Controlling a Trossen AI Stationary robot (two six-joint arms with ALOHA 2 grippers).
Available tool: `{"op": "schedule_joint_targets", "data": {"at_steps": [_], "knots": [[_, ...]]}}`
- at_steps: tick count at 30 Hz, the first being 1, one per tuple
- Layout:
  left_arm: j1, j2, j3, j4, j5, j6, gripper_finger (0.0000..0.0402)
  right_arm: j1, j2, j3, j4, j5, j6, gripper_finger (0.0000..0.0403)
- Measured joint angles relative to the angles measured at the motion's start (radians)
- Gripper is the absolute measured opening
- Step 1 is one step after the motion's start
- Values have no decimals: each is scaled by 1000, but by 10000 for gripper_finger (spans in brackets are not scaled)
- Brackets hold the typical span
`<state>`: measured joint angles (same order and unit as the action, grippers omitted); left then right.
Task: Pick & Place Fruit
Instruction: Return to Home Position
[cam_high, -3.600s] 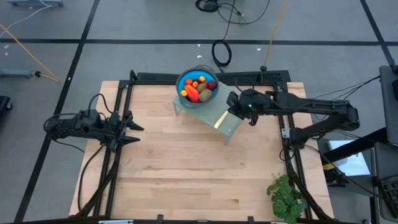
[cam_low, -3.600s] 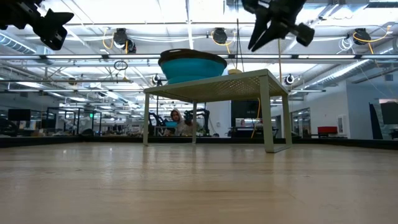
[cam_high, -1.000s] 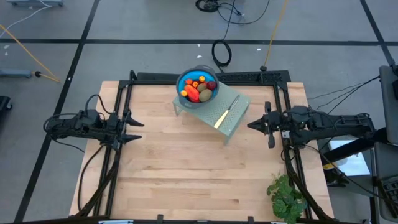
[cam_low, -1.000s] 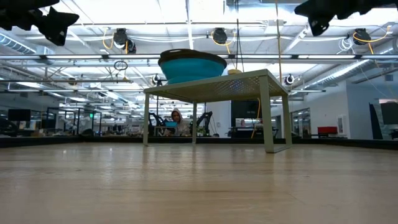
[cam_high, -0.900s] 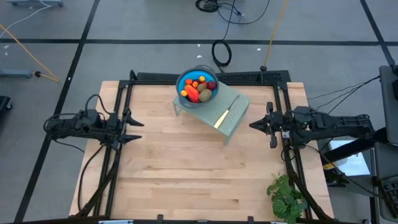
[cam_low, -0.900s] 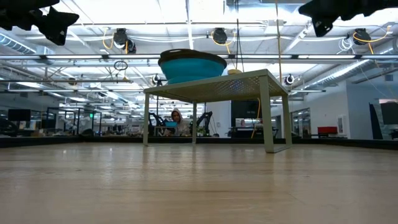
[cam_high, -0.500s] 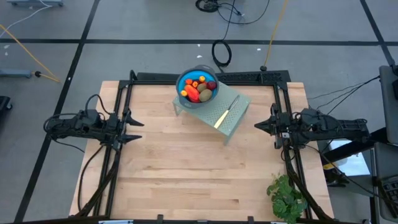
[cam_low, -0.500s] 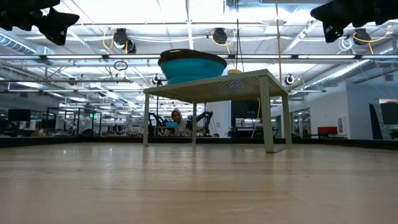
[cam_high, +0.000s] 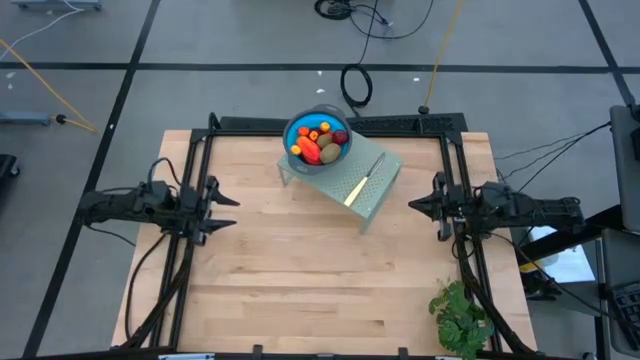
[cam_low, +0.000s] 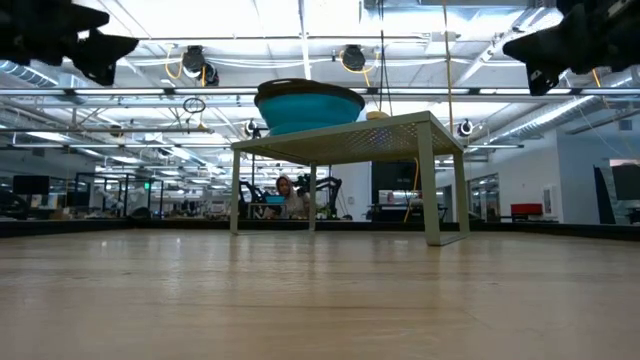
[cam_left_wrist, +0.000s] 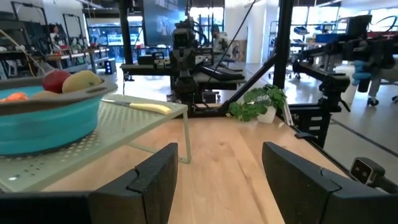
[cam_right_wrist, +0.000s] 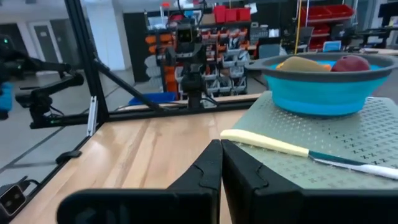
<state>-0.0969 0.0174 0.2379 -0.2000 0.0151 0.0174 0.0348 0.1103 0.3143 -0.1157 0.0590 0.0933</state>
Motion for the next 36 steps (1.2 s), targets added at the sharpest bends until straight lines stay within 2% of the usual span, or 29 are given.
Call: {"op": "schedule_joint_targets", "data": {"at_steps": [4, 10, 22, 27, 30, 36], "knots": [[0, 0, -59, 74, 0, -14, 234, 0, -53, -65, 37, 0, 18, 2], [0, 0, -77, 76, 0, -1, 234, 0, -108, -132, 28, -4, 60, 2], [33, 0, -77, 10, 11, 42, 234, 0, -107, -137, -69, -8, 52, 2], [56, -1, -127, 75, 23, 66, 234, 0, -107, -137, -70, -8, 33, 2], [72, -1, -171, 143, 73, 59, 234, 0, -107, -137, -71, -8, 33, 2], [108, -1, -188, 143, 92, 51, 234, 0, -107, -137, -93, -8, 62, 2]]}}
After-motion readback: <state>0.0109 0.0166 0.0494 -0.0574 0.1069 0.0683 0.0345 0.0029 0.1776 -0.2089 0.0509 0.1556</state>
